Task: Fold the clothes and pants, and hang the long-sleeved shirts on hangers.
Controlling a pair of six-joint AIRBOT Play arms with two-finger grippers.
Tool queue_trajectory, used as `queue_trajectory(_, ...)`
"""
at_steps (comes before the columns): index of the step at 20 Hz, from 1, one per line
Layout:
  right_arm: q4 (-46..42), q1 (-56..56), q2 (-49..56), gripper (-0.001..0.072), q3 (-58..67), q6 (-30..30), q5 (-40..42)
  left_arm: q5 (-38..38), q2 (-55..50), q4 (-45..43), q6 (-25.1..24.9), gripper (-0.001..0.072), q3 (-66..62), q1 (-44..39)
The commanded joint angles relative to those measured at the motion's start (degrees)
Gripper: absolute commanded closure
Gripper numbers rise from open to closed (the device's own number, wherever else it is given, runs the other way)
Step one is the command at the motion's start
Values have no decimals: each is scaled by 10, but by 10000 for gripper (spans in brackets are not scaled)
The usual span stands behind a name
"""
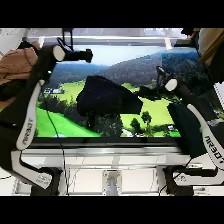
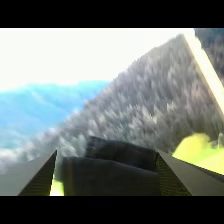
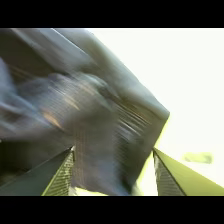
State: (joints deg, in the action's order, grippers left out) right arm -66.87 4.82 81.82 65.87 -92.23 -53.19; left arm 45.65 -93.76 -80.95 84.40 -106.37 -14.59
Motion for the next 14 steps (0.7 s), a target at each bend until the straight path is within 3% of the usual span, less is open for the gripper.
queue_trajectory(1, 33, -50, -4, 144, -26, 50, -90, 33, 71, -46, 0, 0, -1, 7)
queue_trajectory(4, 124, -76, 65, 112, -40, 111, -100, 55, 107, -46, 0, 3, -1, 8)
queue_trajectory(6, 252, -101, 109, 156, -40, 216, -113, 91, 118, -49, 0, 6, -1, 9)
queue_trajectory(8, 375, -131, 132, 154, -40, 301, -138, 138, 120, -68, 0, 6, -1, 11)
queue_trajectory(14, 339, -158, 153, 150, -40, 301, -157, 201, 120, -86, 3, 7, -1, 10)
